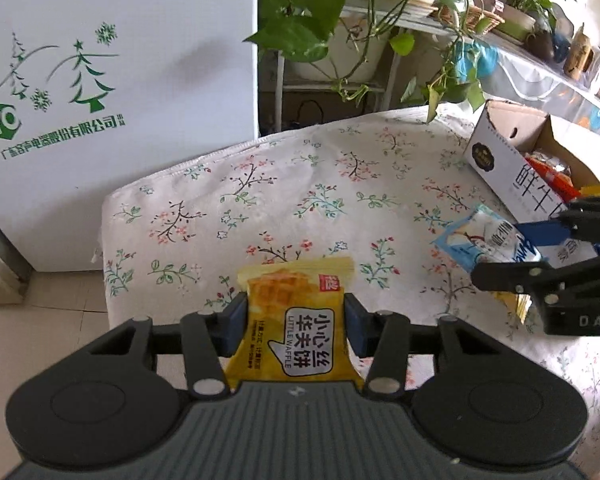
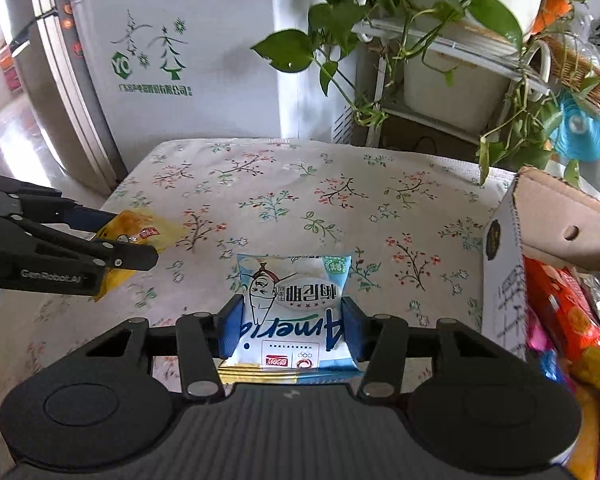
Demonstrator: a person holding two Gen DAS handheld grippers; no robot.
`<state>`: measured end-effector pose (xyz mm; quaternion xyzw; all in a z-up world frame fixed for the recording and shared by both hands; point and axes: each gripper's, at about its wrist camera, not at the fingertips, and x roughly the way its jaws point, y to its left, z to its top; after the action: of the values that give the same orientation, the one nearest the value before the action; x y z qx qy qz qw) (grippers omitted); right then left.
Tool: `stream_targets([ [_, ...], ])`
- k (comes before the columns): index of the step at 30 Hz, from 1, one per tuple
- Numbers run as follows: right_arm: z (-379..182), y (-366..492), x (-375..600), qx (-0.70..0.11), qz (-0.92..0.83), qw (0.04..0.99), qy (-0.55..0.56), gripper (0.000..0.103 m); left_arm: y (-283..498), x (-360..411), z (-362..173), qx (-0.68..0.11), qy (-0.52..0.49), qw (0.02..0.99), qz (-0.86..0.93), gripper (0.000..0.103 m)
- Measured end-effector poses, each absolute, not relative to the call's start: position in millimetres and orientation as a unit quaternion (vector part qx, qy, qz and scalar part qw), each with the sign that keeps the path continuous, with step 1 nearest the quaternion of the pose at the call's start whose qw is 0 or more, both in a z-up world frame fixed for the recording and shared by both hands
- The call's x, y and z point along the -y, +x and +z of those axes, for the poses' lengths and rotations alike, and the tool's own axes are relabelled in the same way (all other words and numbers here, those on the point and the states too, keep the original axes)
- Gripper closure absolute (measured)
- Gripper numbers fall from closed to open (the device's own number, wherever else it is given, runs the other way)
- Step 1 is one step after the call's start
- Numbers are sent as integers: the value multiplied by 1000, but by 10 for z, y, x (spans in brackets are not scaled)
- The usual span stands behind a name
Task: Organize snacks
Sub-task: 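Carry the yellow and white bags over the cardboard box with both grippers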
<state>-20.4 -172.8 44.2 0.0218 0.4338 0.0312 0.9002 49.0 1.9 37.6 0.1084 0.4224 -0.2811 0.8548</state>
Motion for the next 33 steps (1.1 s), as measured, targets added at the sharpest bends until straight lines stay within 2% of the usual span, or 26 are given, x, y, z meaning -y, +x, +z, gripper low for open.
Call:
stream_targets([
  [18,847,-474,1883,-380,27,924,43,46,203,79,664,-414,80,882,-210,55],
  [33,900,-511,1941,-370,24,928,43,46,194,144,781,-400,61,899,-169,54],
])
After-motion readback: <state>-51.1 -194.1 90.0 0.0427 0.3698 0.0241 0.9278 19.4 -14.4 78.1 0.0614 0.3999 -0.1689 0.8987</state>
